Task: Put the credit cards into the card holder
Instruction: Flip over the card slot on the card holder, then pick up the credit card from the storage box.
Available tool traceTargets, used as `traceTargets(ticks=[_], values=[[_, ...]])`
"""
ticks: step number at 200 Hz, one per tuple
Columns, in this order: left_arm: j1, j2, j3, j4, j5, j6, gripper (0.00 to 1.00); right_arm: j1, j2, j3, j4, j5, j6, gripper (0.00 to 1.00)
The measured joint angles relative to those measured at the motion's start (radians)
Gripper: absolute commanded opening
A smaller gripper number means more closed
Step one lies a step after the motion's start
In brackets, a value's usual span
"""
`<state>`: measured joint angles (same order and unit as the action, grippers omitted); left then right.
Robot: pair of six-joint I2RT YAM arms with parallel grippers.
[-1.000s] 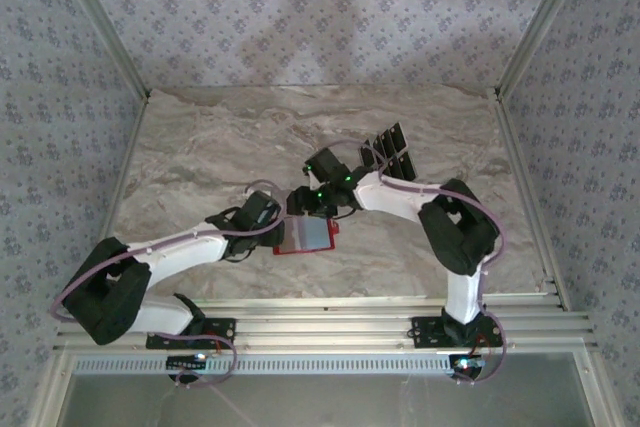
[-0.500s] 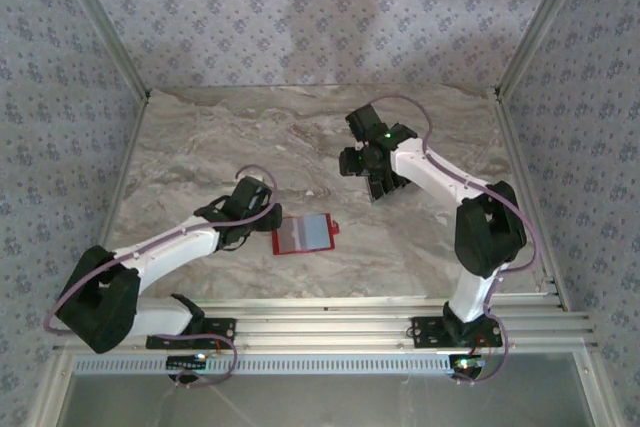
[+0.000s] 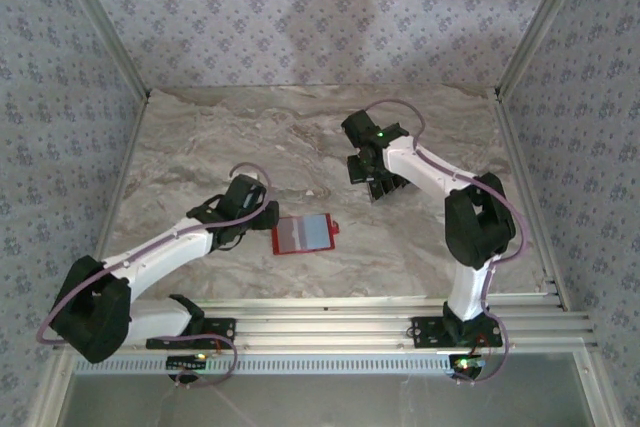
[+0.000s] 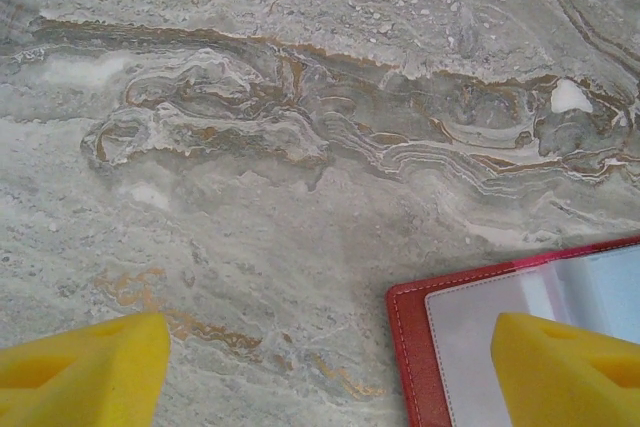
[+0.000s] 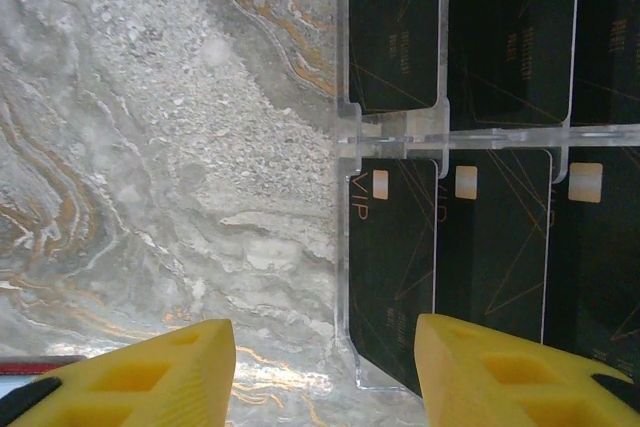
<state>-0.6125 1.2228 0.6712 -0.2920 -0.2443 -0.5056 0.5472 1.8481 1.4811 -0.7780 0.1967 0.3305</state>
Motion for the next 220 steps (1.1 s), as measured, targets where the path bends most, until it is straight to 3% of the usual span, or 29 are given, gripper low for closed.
traceTargets(ticks=[220], values=[[0.004, 0.022, 0.000, 0.004, 0.001, 0.000, 0.84, -0.046, 0.035, -0.018, 0.025, 0.010, -0.014, 0.44]])
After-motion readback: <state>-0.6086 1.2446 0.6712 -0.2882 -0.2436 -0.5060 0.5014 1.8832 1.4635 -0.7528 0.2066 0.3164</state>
